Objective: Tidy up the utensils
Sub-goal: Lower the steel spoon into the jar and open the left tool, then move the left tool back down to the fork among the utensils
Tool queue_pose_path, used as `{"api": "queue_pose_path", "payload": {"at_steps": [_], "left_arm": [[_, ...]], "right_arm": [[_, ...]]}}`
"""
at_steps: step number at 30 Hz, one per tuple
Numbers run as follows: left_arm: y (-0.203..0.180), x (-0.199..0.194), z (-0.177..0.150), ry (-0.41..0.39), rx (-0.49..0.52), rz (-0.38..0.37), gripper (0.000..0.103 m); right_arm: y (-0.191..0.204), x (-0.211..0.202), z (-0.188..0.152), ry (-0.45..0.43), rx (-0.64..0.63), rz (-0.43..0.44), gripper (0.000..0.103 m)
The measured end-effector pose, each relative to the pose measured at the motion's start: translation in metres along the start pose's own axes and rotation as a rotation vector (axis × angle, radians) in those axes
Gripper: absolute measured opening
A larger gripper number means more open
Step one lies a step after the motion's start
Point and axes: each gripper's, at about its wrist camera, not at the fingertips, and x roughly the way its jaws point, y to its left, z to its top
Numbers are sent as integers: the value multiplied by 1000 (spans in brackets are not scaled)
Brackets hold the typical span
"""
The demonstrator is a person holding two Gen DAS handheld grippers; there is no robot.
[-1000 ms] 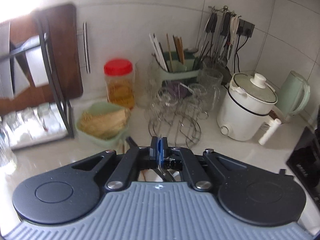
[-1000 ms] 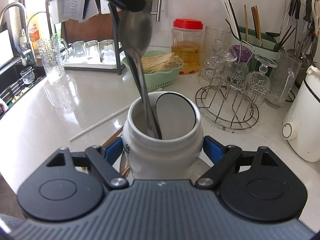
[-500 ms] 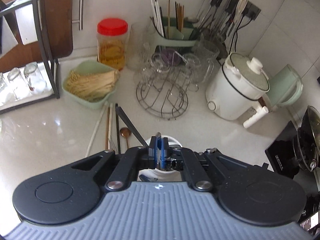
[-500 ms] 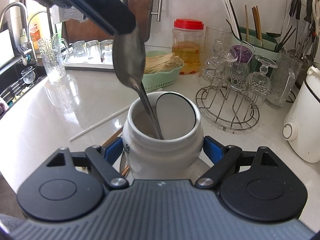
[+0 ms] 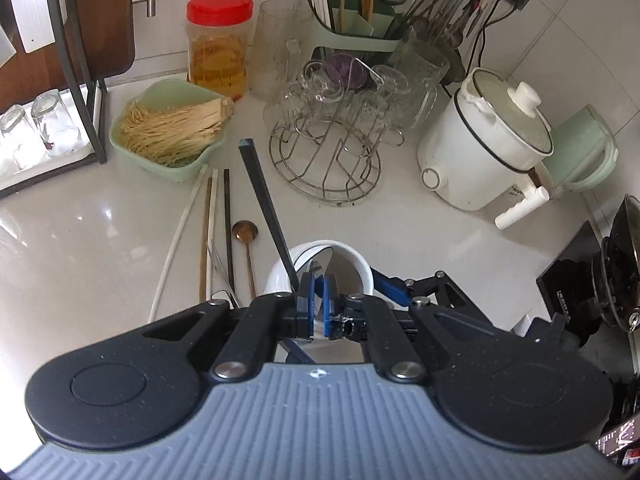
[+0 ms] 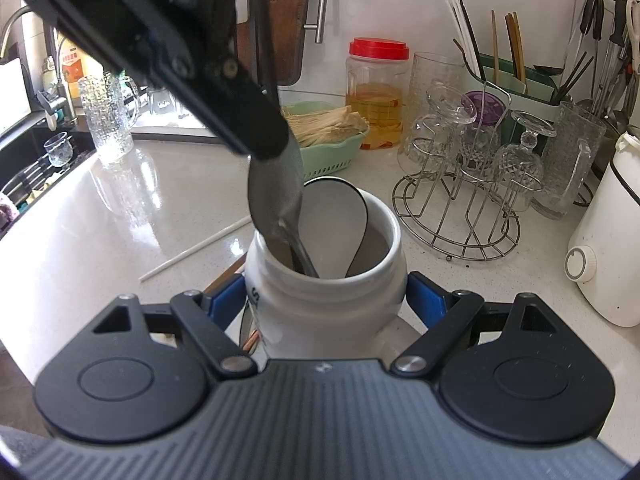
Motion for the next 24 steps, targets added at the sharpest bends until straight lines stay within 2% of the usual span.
{"api": "queue_pose_path", "payload": {"at_steps": [10, 12, 13, 14, 20, 24], "left_arm": [[2, 1, -2, 4, -25, -34, 6], [2, -2, -4, -2, -30, -32, 18], [3, -4, -5, -11, -33, -27, 30], [3, -7, -6, -25, -34, -26, 36], [8, -29, -15, -93, -29, -17, 36], [20, -42, -23, -130, -70, -15, 36]], "right_arm": [[0, 0, 0, 1, 3, 0, 89], [1, 0, 1, 5, 5, -2, 89], [0, 0, 1, 5, 7, -2, 89], [0, 0, 1, 5, 9, -2, 89], [0, -1, 0, 12, 15, -6, 89], [1, -1, 1, 15, 18, -13, 89]]}}
